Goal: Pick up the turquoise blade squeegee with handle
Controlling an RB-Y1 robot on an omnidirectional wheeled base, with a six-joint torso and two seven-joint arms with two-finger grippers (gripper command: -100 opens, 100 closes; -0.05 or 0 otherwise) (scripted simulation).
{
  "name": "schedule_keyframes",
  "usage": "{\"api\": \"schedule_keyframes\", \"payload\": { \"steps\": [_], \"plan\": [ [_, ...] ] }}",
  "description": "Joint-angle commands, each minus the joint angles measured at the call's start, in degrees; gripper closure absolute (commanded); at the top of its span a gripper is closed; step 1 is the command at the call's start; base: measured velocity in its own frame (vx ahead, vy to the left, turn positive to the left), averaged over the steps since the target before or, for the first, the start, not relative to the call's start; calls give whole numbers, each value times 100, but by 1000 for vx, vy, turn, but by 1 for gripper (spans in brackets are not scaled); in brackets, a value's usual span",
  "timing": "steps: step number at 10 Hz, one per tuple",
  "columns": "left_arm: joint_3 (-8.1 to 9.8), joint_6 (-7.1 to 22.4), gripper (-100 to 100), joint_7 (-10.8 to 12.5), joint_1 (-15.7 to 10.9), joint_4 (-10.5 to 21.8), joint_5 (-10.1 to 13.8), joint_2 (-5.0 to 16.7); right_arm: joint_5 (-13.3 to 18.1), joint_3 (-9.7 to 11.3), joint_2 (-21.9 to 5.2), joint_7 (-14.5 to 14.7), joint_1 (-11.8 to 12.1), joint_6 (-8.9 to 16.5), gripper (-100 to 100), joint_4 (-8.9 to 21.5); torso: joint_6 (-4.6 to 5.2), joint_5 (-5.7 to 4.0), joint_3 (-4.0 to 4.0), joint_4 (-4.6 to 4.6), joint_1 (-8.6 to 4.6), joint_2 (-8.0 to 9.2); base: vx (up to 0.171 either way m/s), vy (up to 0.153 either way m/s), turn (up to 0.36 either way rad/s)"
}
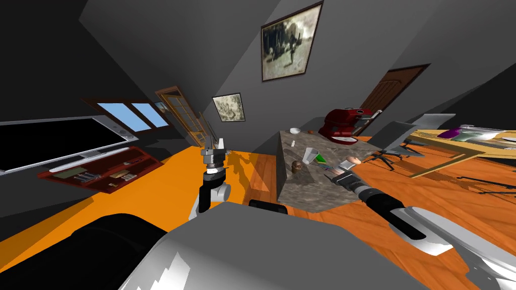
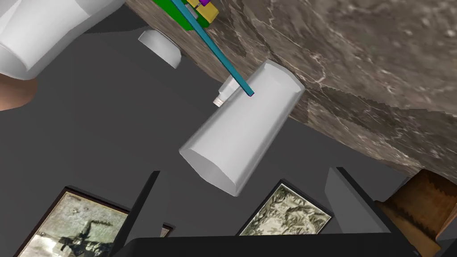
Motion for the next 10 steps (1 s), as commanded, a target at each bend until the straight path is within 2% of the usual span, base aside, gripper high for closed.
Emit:
{"api": "schedule_keyframes", "payload": {
  "steps": [1, 2, 3, 5, 6, 9, 10],
  "plan": [
    [0, 0, 0, 0, 0, 0, 0, 0, 206, 29, -142, 119, -115, -25, -100, 286, 0, 0, 0, 0, 0, 0, 12, 10, 117],
    [0, 0, 0, 0, 0, 0, 0, 0, 378, 44, -256, 219, -195, -46, -100, 456, -3, 0, 0, 0, 1, 0, 20, 13, 237],
    [0, 0, 0, 0, -1, 0, 0, 0, 378, 44, -256, 219, -195, -46, -100, 544, -5, 0, -2, -1, 3, -4, 16, 5, 90],
    [0, 0, 0, 0, 0, 0, 0, 0, 705, 81, -469, 406, -340, -89, -100, 904, -3, 0, -1, 0, 1, -1, 14, 10, 165],
    [0, 0, 0, 0, 0, 0, 0, 0, 705, 81, -469, 406, -340, -89, -100, 993, -4, 0, -2, -1, 3, -3, 13, 3, 72],
    [0, 0, 0, 0, 0, 0, 0, 0, 1131, 153, -747, 647, -506, -153, -100, 1585, -2, 0, -1, 0, 1, -2, 17, 6, 159],
    [0, 0, 0, 0, 0, 0, 0, 0, 1131, 153, -747, 647, -506, -153, -100, 1585, -1, 0, -2, -1, 1, -3, 13, 1, 54]
  ]
}}
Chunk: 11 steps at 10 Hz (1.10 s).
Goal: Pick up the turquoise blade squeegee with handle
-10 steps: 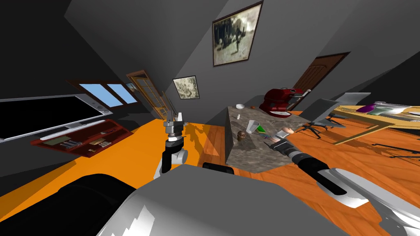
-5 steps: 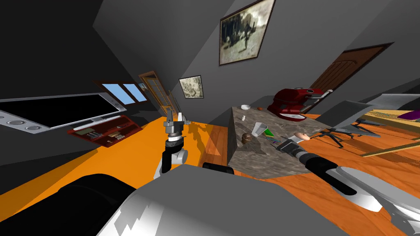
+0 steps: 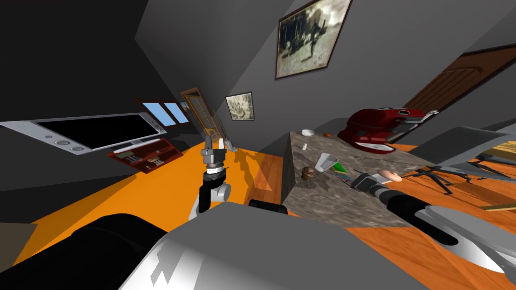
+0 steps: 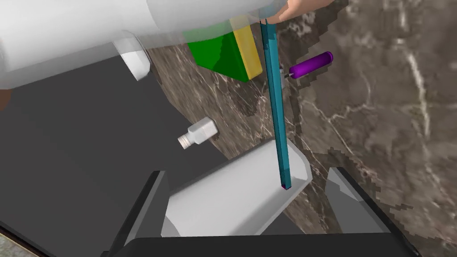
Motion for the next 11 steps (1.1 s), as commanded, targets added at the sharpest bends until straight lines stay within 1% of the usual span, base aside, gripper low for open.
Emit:
{"api": "schedule_keyframes", "payload": {
  "steps": [1, 3, 5, 6, 7, 8, 9, 10, 11],
  "plan": [
    [0, 0, 0, 0, 0, 0, 0, 0, 142, 2, -65, 124, -72, -90, -100, 276, 0, 0, 0, 0, 0, 0, 9, 6, 78],
    [0, 0, 0, 0, 0, 0, 0, 0, 342, 66, -179, 239, -119, -125, -100, 558, -1, 0, 2, 1, 0, 5, -7, -5, 98],
    [0, 0, 0, 0, 0, 0, 0, 0, 481, 140, -227, 319, -121, -154, -100, 757, 1, -2, 7, 3, -5, 13, -14, -10, 67],
    [0, 0, 0, 0, 0, 0, 0, 0, 524, 184, -222, 343, -102, -168, -100, 822, 2, -2, 8, 3, -5, 14, -10, -7, 47],
    [0, 0, 0, 0, 0, 0, 0, 0, 491, 149, -217, 318, -84, -141, -100, 745, 2, -2, 8, 3, -4, 13, 0, 0, 0],
    [0, 0, 0, 0, 0, 0, 0, 0, 497, 151, -214, 334, -82, -148, 0, 756, 2, -1, 7, 3, -2, 11, 0, 0, 0],
    [0, 0, 0, 0, 0, 0, 0, 0, 349, 438, -290, 289, -262, 29, -100, 768, 2, -1, 6, 2, -1, 10, -27, -26, 45],
    [0, 0, 0, 0, -1, 0, 0, 0, 203, 603, -366, 245, -435, 205, -100, 780, -1, -2, 8, 3, -8, 15, -68, -61, 84],
    [0, 0, 0, 0, -1, 0, 0, 0, 203, 772, -366, 245, -442, 205, -100, 780, -1, -4, 15, 6, -19, 26, -62, -46, 39]
  ]
}}
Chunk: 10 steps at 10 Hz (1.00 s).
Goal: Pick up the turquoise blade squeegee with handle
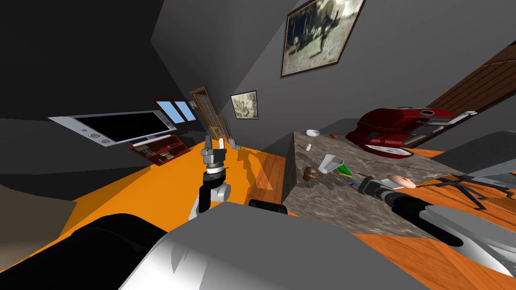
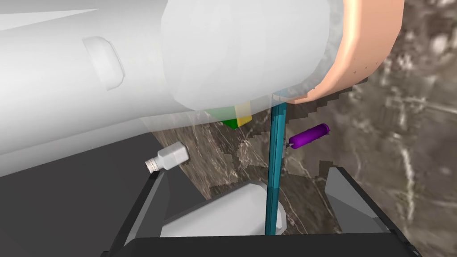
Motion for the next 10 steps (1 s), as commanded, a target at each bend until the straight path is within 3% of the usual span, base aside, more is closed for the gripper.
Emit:
{"api": "schedule_keyframes", "payload": {
  "steps": [1, 2, 5, 6, 9, 10],
  "plan": [
    [0, 0, 0, 0, 0, 0, 0, 0, -173, 286, -113, -69, -222, 212, -100, 11, 0, 0, 0, 0, 0, 0, -46, -25, 37],
    [0, 0, 0, 0, 0, 0, 0, 0, -173, 449, -113, -69, -222, 212, -100, 11, -2, 3, -2, 0, 7, -4, -35, -23, 25],
    [0, 0, 0, 0, 0, 0, 0, 0, -466, 958, -265, -156, -581, 564, -100, 36, 1, 2, -4, -1, 7, -8, -42, -31, 40],
    [0, 0, 0, 0, 0, 0, 0, 0, -466, 1072, -265, -156, -581, 564, -100, 36, -1, 3, -3, -1, 5, -6, -42, -30, 32],
    [0, 0, 0, 0, 0, 0, 0, 0, -759, 1561, -416, -243, -941, 915, -100, 62, 1, 2, -4, -1, 6, -8, -41, -34, 39],
    [0, 0, 0, 0, 0, 0, 0, 0, -759, 1696, -416, -243, -941, 915, -100, 62, -1, 3, -4, -1, 5, -7, -39, -28, 33]
  ]
}}
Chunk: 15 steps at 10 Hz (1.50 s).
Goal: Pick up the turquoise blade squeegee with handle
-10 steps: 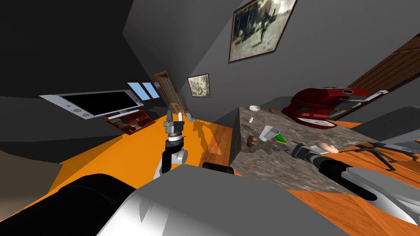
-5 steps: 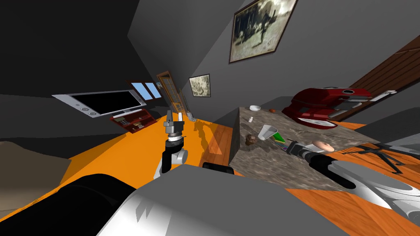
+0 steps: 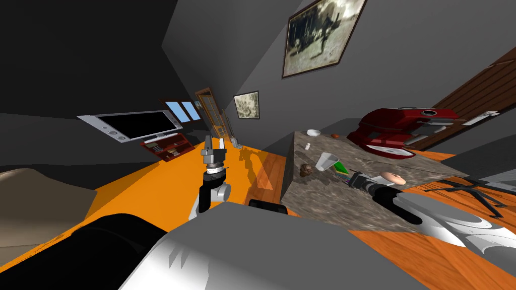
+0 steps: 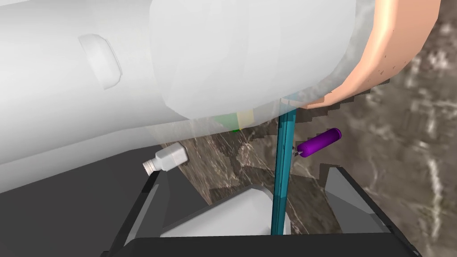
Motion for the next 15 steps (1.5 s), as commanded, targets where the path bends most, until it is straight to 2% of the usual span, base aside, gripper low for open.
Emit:
{"api": "schedule_keyframes", "payload": {
  "steps": [1, 2, 3, 4, 5, 6, 7, 8, 12, 13, 14, 15],
  "plan": [
    [0, 0, 0, 0, 0, 0, 0, 0, -168, 286, -83, -39, -191, 203, -100, 7, 0, 0, 0, 0, 0, 0, -49, -33, 45],
    [0, 0, 0, 0, 0, 0, 0, 0, -168, 394, -83, -39, -191, 203, -100, 7, -2, 1, 1, 1, -2, 2, -41, -25, 32],
    [0, 0, 0, 0, 0, 0, 0, 0, -314, 609, -158, -83, -371, 379, -100, 19, 0, 0, 1, 0, 1, 1, -39, -32, 36],
    [0, 0, 0, 0, 0, 0, 0, 0, -314, 706, -158, -83, -371, 379, -100, 19, -1, 1, 0, 0, -1, 0, -32, -28, 31],
    [0, 0, 0, 0, 0, 0, 0, 0, -461, 902, -234, -126, -551, 555, -100, 32, 0, 0, -1, 0, 0, -2, -42, -26, 45],
    [0, 0, 0, 0, 0, 0, 0, 0, -461, 1017, -234, -126, -551, 555, -100, 32, -2, 2, 0, 0, 1, 0, -42, -26, 35],
    [0, 0, 0, 0, 0, 0, 0, 0, -445, 942, -235, -129, -523, 539, -100, 15, 1, 0, 0, 0, 1, 1, -16, -10, 4],
    [0, 0, 0, 0, 0, 0, 0, 0, -449, 955, -236, -130, -526, 549, 100, 16, 1, 2, -3, -1, 6, -5, 0, 0, 0],
    [0, 0, 0, 0, 0, 0, 0, 0, -446, 957, -235, -126, -524, 546, 100, 15, 2, 4, -6, -1, 10, -13, 0, 0, 1],
    [0, 0, 0, 0, 0, 0, 0, 0, -446, 958, -234, -127, -524, 546, 0, 15, 2, 4, -6, -1, 11, -13, 0, 0, 0],
    [0, 0, 0, 0, 0, 0, 0, 0, -314, 706, -158, -83, -371, 379, 100, 19, 2, 5, -6, -1, 11, -13, 40, 26, -45],
    [0, 0, 0, 0, 1, 0, 0, 0, -168, 526, -83, -39, -191, 203, 100, 7, 6, 5, -11, -3, 19, -21, 85, 51, -84]
  ]
}}
